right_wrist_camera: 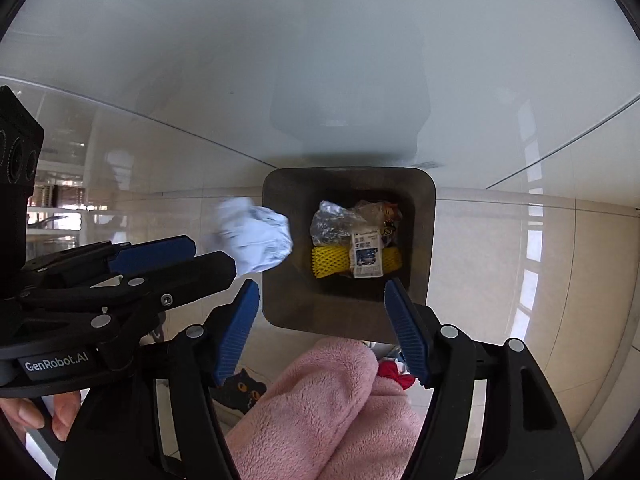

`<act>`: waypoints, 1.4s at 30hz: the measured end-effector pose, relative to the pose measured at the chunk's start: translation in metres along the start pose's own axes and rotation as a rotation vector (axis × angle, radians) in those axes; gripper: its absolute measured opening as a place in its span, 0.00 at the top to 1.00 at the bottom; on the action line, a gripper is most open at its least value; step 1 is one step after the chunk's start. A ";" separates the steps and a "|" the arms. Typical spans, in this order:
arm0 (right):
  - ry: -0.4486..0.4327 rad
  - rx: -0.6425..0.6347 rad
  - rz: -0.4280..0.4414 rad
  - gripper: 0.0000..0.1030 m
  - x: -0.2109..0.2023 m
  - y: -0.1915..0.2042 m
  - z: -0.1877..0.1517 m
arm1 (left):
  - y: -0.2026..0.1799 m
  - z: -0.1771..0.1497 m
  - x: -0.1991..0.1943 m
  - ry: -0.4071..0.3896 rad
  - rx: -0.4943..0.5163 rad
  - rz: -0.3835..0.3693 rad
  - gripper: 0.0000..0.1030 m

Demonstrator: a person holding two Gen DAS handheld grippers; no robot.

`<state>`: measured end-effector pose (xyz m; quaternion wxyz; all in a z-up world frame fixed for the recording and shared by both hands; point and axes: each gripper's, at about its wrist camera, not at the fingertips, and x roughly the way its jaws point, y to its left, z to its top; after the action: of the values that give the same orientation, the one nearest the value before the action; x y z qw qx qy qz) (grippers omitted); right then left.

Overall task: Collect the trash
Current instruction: 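Raise both tools back up to the remaining trash on the counter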

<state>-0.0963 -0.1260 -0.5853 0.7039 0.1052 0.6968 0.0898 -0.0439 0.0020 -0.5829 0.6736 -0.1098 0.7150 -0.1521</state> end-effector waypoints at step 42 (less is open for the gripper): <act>-0.624 -0.106 -0.026 0.04 -0.393 0.045 -0.003 | -0.112 -0.029 -0.372 -0.591 0.135 0.007 0.08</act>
<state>-0.1031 -0.1903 -0.1950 0.8892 0.0821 0.4428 0.0805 -0.0530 0.0341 -0.1944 0.8587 -0.1018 0.4766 -0.1583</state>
